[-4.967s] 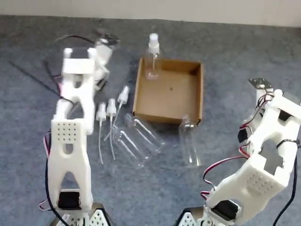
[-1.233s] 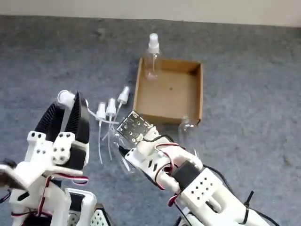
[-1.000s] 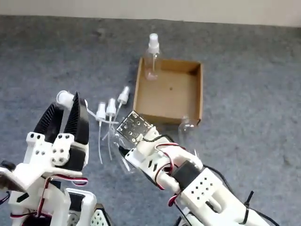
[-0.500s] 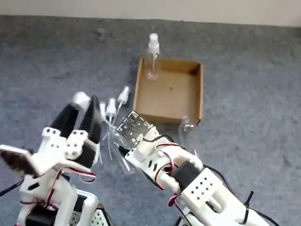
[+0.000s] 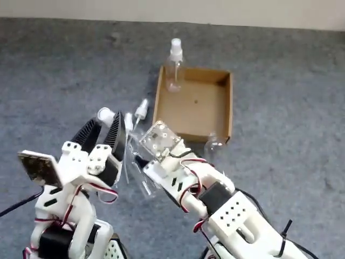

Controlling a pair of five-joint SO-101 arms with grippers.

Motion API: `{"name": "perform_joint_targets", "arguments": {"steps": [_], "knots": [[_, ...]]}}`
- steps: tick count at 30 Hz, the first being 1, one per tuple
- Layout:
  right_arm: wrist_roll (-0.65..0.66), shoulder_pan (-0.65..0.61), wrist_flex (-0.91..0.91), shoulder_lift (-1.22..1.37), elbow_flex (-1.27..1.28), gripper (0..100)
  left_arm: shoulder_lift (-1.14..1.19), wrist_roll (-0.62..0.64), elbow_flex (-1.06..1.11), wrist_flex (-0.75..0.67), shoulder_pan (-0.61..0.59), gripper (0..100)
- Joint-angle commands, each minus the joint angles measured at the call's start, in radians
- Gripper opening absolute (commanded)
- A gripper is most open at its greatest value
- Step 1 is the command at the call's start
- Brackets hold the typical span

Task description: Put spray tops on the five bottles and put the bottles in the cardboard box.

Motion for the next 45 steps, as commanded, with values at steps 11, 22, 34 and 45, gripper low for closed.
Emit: {"name": "perform_joint_targets", "arguments": {"steps": [11, 22, 34, 45], "knots": [[-0.012, 0.013, -0.228, -0.036, -0.065, 0.4, 0.002, -0.015, 0.088, -0.12, 0.022, 0], [-0.006, -0.038, -0.223, -0.036, -0.058, 0.4, 0.236, -0.072, 0.048, -0.229, 0.025, 2], [-0.055, 0.14, -0.228, -0.036, -0.068, 0.4, 0.358, -0.072, -0.005, -0.201, 0.025, 7], [-0.077, 0.18, -0.222, -0.035, -0.067, 0.4, 0.32, -0.153, 0.002, -0.19, 0.056, 10]]}}
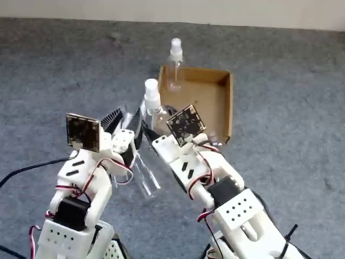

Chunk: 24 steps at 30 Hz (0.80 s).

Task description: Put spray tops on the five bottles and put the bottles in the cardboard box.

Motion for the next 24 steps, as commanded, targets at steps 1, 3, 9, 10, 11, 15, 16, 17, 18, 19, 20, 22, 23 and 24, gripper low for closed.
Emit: {"name": "perform_joint_targets", "arguments": {"steps": [1, 3, 9, 10, 11, 15, 16, 17, 18, 19, 20, 22, 23, 24], "knots": [[-0.008, 0.038, -0.024, -0.027, -0.065, 0.4, -0.015, -0.021, -0.024, 0.0, 0.008, 10], [-0.008, 0.051, -0.022, -0.024, -0.062, 0.4, -0.028, -0.021, -0.027, -0.002, -0.016, 10], [0.18, -0.035, -0.016, -0.028, -0.05, 0.4, -0.117, -0.021, -0.031, -0.008, -0.087, 11], [0.216, -0.051, 0.007, -0.028, -0.036, 0.4, -0.133, -0.021, -0.03, -0.008, -0.093, 11], [0.235, -0.068, 0.027, -0.03, -0.024, 0.4, -0.143, -0.021, -0.028, -0.009, -0.099, 11], [0.304, -0.107, 0.073, -0.03, -0.013, 0.4, -0.176, -0.017, -0.031, -0.011, -0.108, 11], [0.322, -0.107, 0.079, -0.03, -0.01, 0.4, -0.182, -0.002, -0.031, -0.017, -0.111, 11], [0.331, -0.105, 0.079, -0.03, -0.007, 0.4, -0.188, 0.015, -0.03, -0.031, -0.127, 11], [0.333, -0.104, 0.079, -0.03, -0.007, 0.4, -0.191, 0.031, -0.028, -0.043, -0.15, 11], [0.333, -0.102, 0.079, -0.03, -0.007, 0.4, -0.191, 0.043, -0.028, -0.057, -0.174, 11], [0.334, -0.104, 0.079, -0.03, -0.007, 0.4, -0.188, 0.049, -0.028, -0.068, -0.189, 11], [0.336, -0.105, 0.079, -0.03, -0.007, 0.4, -0.183, 0.049, -0.024, -0.083, -0.205, 11], [0.336, -0.105, 0.079, -0.03, -0.007, 0.4, -0.183, 0.049, -0.024, -0.086, -0.205, 11], [0.336, -0.105, 0.079, -0.03, -0.007, 0.4, -0.183, 0.049, -0.024, -0.086, -0.205, 11]]}}
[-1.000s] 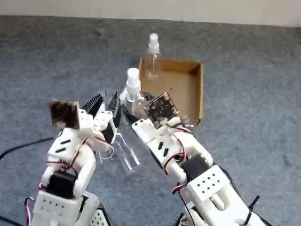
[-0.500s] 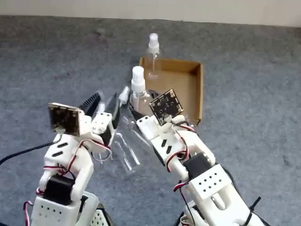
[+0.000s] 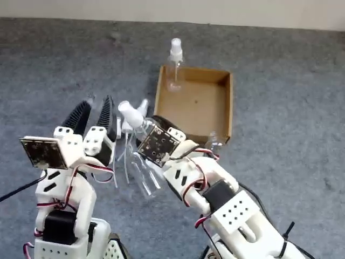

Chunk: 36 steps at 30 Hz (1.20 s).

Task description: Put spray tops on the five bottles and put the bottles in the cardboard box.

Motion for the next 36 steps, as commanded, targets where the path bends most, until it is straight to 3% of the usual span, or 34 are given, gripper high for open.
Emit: {"name": "perform_joint_targets", "arguments": {"steps": [1, 7, 13, 21, 31, 36], "knots": [[0.012, -0.012, -0.001, -0.03, -0.008, 0.4, 0.001, 0.021, -0.024, -0.037, -0.019, 11], [0.011, -0.01, -0.001, -0.03, -0.01, 0.4, 0.001, 0.021, -0.018, -0.037, -0.013, 11], [0.008, -0.005, -0.001, -0.03, -0.01, 0.4, 0.001, -0.054, 0.093, -0.098, 0.134, 11], [-0.124, 0.13, -0.001, -0.028, -0.044, 0.4, -0.002, -0.057, 0.108, -0.103, 0.14, 11], [-0.133, 0.183, -0.002, -0.019, -0.108, 0.4, 0.001, -0.06, 0.108, -0.084, 0.145, 11], [-0.301, 0.318, 0.105, 0.068, -0.367, 0.3, 0.002, -0.104, 0.127, -0.064, 0.203, 11]]}}
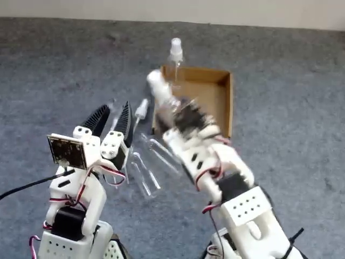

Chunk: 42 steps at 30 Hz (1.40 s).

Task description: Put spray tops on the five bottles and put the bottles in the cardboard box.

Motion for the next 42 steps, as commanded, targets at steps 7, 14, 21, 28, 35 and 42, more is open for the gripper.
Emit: {"name": "perform_joint_targets", "arguments": {"steps": [7, 14, 21, 28, 35, 42], "knots": [[-0.233, 0.104, 0.389, 0.348, -0.662, 0.3, 0.005, -0.149, 0.028, 0.003, 0.15, 11], [-0.269, -0.027, 0.507, 0.455, -0.823, 0.3, 0.094, -0.158, -0.108, 0.137, 0.15, 22], [-0.264, -0.105, 0.601, 0.372, -0.808, 0.3, 0.311, -0.158, -0.18, 0.135, 0.147, 22], [-0.259, -0.102, 0.602, 0.246, -0.67, 0.3, 0.374, -0.16, -0.182, 0.081, 0.093, 22], [-0.163, -0.036, 0.572, 0.154, -0.595, 0.3, 0.41, -0.16, -0.182, 0.069, 0.091, 21], [-0.091, 0.266, 0.321, 0.335, -0.598, 0.3, 0.291, -0.157, -0.108, 0.071, 0.087, 21]]}}
